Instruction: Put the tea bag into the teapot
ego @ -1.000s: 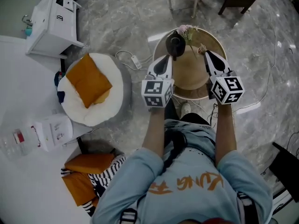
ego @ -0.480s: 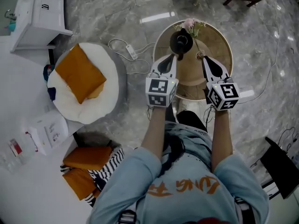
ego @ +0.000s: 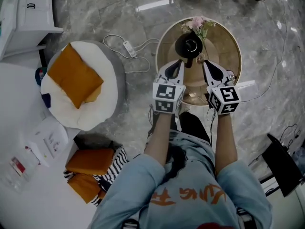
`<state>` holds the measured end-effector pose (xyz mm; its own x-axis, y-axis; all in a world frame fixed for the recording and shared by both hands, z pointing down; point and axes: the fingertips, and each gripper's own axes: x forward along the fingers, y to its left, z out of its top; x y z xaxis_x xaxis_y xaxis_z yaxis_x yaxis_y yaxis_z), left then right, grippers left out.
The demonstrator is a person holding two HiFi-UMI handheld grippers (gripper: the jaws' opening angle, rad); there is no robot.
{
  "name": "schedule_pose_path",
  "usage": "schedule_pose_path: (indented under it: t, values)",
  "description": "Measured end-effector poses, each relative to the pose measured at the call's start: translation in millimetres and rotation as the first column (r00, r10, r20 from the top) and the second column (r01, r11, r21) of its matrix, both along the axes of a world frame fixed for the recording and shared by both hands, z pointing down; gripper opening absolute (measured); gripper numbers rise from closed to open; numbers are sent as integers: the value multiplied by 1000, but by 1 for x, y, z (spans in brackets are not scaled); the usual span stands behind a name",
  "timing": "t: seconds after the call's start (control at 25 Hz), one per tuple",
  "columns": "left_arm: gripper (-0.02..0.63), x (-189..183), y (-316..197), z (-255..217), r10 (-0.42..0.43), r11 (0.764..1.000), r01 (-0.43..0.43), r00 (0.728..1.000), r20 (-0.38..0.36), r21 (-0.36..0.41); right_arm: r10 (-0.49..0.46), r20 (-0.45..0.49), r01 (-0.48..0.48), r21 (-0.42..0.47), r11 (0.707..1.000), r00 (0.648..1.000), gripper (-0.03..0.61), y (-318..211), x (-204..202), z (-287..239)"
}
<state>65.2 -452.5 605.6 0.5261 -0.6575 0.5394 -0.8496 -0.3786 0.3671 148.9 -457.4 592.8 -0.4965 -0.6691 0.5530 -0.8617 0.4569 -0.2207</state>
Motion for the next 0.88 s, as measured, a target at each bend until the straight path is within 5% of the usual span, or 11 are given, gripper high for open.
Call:
schedule_pose_path:
  t: [0.88]
  values:
    - [25,1,-52,74,83,993,-85,996,-22,-78,10,-87,-21,-128,992,996,12,-73,-13,104]
